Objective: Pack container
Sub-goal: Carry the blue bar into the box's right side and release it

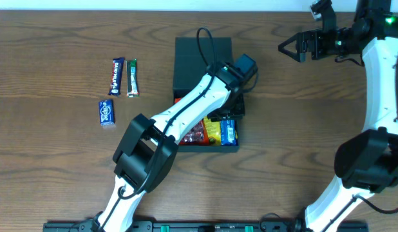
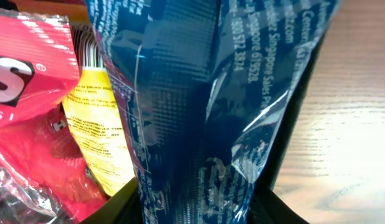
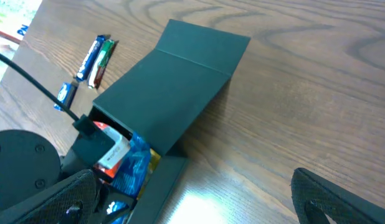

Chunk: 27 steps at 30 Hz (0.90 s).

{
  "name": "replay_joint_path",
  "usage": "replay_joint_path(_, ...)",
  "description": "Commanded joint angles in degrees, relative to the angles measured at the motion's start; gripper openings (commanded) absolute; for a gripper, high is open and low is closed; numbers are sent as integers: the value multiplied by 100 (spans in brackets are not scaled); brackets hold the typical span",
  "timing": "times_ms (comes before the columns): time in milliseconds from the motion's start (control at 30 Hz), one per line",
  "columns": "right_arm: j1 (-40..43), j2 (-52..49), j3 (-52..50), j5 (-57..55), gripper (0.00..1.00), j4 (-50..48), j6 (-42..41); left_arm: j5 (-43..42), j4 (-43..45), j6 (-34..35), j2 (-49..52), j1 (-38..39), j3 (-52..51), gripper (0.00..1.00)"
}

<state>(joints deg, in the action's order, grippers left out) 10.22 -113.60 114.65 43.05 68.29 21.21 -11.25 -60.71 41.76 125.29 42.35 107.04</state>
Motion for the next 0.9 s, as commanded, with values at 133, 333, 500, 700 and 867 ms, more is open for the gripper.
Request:
replay_joint_path(133,20,164,-2,138,99,9,94,-404,-181,-308,4,33,-39,6)
replay_joint_path(333,20,164,-2,140,99,11,92,-409,-186,-844,4,42,-37,38)
replay_joint_path(500,20,164,-2,140,99,11,90,-426,-212,-916,-28,-81,50,66)
replay_joint_path(700,20,164,-2,140,99,9,92,-533,-348,-1294,-129,-190,387,95)
replay_joint_path(867,20,164,-2,138,99,4,92,-372,-496,-1648,-297,-262,776,99)
